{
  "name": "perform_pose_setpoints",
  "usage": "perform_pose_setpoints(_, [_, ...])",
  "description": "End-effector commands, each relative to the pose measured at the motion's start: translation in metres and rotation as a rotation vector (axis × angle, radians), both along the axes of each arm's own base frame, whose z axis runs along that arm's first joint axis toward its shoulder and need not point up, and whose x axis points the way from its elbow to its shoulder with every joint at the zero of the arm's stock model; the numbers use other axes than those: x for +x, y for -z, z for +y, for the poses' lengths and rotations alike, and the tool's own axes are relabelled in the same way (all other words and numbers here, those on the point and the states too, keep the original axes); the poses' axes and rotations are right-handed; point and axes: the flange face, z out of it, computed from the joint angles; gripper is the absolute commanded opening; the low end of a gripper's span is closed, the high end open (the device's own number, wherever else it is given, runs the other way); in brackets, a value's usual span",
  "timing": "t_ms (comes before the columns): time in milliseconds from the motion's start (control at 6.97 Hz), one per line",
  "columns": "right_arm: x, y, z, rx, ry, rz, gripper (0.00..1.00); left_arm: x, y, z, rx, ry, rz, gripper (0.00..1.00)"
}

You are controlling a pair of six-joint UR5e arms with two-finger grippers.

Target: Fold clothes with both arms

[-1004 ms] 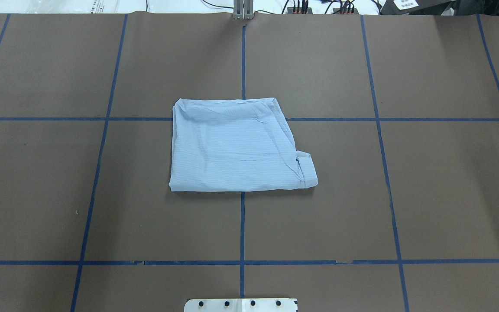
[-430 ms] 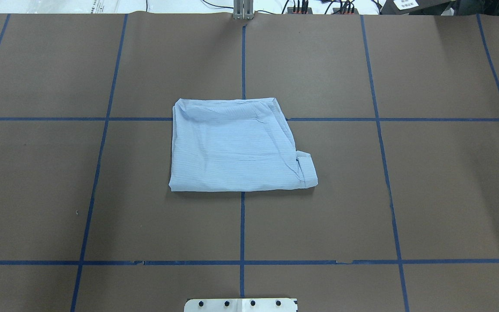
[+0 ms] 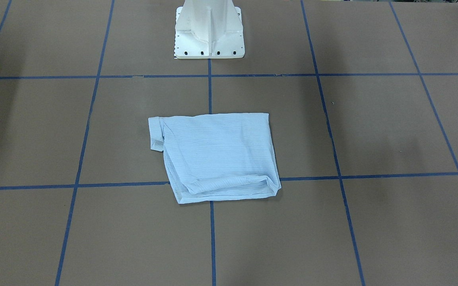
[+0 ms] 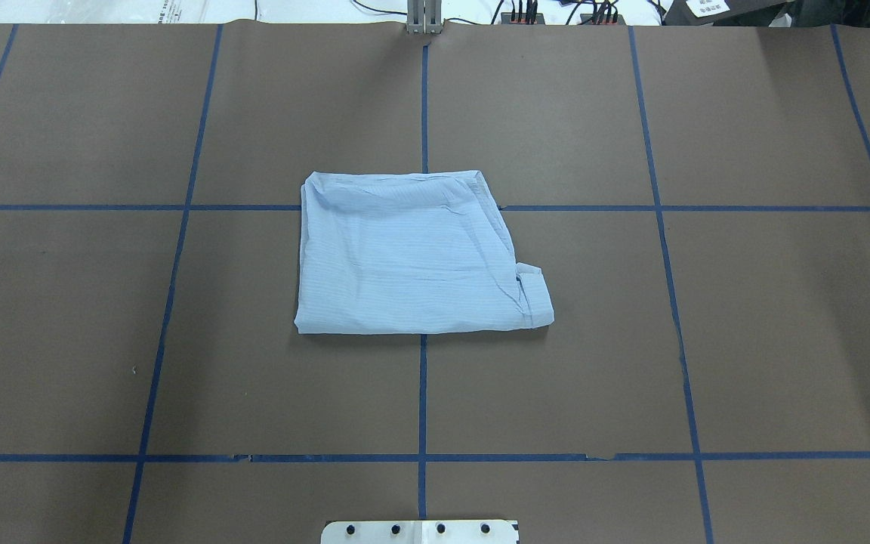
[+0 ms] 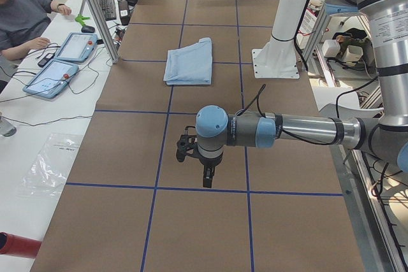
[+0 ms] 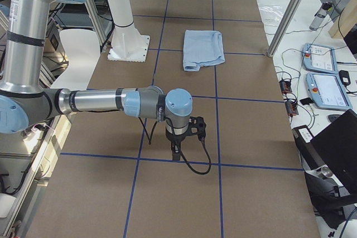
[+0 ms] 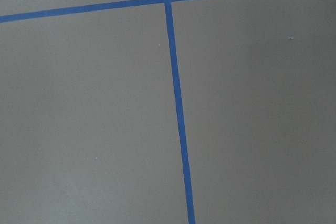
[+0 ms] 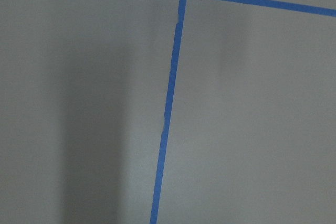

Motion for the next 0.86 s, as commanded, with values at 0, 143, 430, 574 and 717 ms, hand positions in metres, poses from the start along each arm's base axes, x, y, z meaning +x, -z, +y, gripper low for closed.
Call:
perform_pose_setpoints(0, [0.0001, 0.0000, 0.0002, 0.000, -0.001, -0.003, 1.00, 0.0000, -0.0004, 0.0001, -0.001, 0.000, 0.000, 1.00])
perform_pose_setpoints(143, [0.0001, -0.0006, 0.0008, -0.002, -0.001, -0.003, 1.00, -0.0001, -0.0020, 0.0002, -0.004, 0.000, -0.002, 1.00])
perform_pose_setpoints(430, [0.0001, 0.0007, 0.0001, 0.001, -0.001, -0.003, 1.00, -0.0001, -0.0056, 0.0004, -0.010, 0.000, -0.002, 1.00])
perform_pose_setpoints(574, [-0.0005, 0.0000, 0.0000, 0.000, 0.000, -0.003, 1.00, 0.0005, -0.0059, -0.0003, -0.010, -0.001, -0.002, 1.00])
perform_pose_setpoints(717, [-0.0005, 0.0013, -0.0007, 0.002, -0.001, -0.003, 1.00, 0.0004, -0.0066, 0.0005, -0.013, -0.001, -0.002, 1.00])
